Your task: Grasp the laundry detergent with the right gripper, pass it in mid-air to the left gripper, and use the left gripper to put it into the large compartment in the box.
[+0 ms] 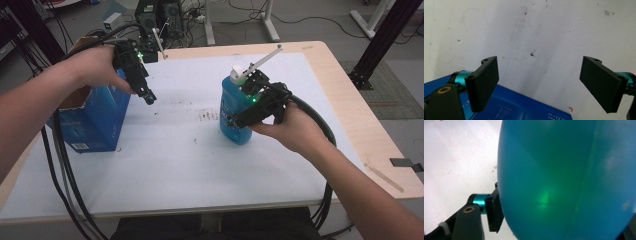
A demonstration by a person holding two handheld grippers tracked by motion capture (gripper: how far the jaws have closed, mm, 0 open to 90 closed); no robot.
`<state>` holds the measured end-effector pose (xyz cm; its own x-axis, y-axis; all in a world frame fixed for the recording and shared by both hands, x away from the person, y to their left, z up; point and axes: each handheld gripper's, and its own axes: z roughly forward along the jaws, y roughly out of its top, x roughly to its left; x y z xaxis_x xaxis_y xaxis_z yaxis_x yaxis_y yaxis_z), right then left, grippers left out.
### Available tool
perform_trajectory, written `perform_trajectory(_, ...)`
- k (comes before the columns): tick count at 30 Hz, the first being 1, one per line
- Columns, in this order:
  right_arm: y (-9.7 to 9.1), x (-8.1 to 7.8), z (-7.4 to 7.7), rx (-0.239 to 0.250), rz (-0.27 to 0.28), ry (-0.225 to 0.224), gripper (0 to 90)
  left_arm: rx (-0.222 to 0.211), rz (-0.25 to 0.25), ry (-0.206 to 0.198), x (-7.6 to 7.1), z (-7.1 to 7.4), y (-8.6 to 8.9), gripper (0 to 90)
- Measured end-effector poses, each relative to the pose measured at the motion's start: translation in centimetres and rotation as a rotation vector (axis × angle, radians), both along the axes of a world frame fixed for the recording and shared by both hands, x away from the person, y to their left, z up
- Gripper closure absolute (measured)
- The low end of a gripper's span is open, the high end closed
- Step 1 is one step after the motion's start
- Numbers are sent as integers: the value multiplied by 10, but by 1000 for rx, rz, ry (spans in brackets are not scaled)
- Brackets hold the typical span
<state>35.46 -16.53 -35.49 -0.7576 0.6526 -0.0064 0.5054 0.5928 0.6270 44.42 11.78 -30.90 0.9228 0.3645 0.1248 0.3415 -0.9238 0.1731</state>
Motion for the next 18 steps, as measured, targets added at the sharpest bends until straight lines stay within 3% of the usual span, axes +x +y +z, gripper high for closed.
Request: perform_trajectory(18,-1,2,-1,4,-18,-8,395,-1,-3,6,0,-1,-2,158)
